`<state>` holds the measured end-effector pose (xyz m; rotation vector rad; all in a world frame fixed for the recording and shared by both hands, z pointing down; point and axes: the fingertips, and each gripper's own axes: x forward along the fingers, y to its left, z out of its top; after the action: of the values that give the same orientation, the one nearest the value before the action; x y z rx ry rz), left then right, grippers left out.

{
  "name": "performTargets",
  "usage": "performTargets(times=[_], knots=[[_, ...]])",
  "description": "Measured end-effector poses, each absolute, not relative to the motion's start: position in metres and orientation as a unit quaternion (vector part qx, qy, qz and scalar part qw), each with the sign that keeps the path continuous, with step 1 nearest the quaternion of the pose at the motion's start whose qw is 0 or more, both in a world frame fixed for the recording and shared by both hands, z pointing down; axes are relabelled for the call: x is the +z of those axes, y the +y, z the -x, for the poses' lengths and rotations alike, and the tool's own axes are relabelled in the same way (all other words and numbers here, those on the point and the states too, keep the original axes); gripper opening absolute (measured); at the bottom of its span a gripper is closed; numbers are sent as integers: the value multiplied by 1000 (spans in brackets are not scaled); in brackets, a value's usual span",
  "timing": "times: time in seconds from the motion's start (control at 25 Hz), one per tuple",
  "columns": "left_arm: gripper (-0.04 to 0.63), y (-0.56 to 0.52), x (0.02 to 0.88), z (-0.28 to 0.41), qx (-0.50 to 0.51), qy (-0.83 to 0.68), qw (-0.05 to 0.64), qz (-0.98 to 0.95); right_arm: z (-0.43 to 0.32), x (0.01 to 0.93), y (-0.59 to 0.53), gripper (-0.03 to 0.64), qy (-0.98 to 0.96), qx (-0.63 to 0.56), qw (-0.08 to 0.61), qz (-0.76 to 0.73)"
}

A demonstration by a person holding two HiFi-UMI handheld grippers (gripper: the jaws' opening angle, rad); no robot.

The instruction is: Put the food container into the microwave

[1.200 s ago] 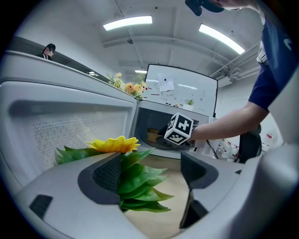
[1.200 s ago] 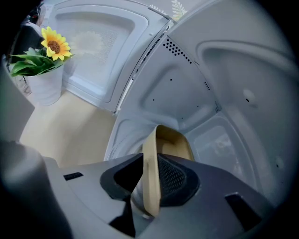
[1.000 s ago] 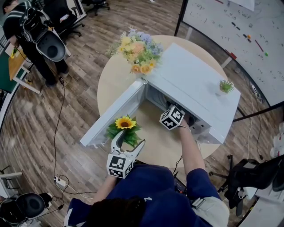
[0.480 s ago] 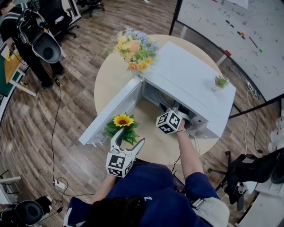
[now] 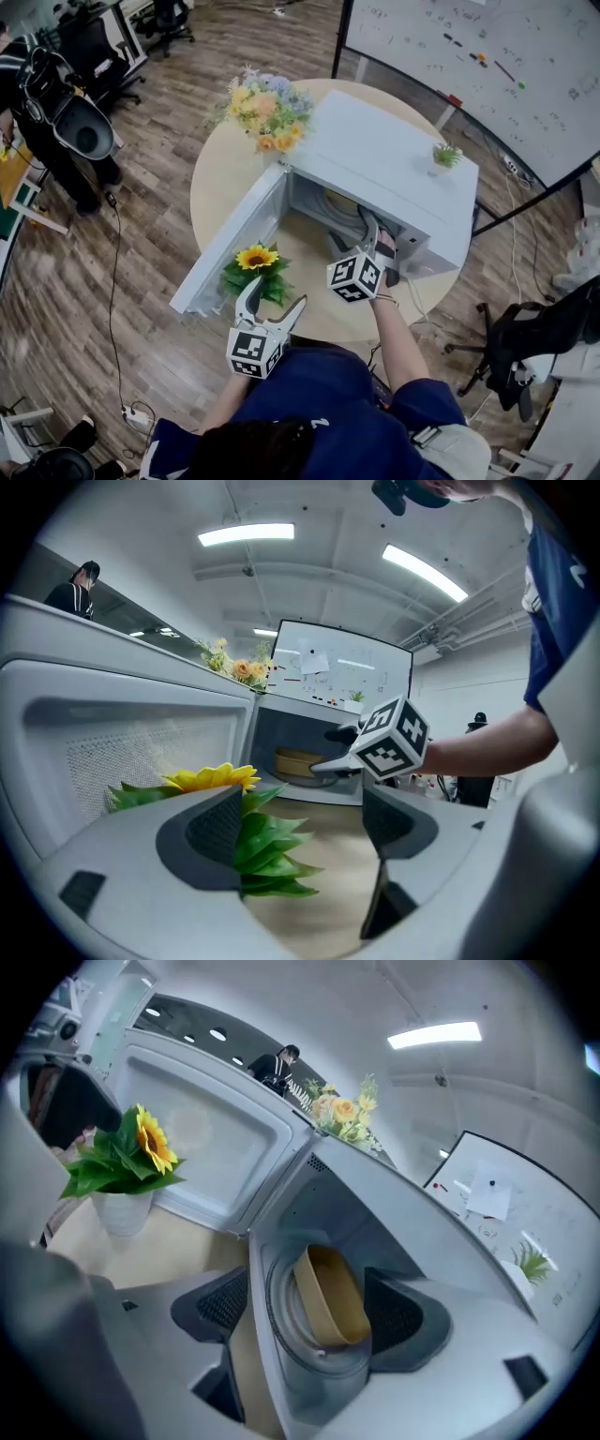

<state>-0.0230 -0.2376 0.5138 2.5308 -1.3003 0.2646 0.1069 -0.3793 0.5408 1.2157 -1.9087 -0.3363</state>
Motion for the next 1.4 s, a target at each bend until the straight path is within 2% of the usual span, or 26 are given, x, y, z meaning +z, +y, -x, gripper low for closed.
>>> performTargets(times=[0.56,1.04,1.16,1.4], knots=[[399,-228,517,5,91,-402,134,-901,-116,511,-292,376,-757,-66,312,-571],[399,-219,515,5,90,-390,124,-908,-123,493,-211,367,-749,-32,195,-632],[399,-216,518,5,92,-391,121,-908,-130,503,-190,367,-737,13,157,-657],[399,-214,522,3,93,-387,123,-909,-140,521,-174,367,-724,48,165,-668]])
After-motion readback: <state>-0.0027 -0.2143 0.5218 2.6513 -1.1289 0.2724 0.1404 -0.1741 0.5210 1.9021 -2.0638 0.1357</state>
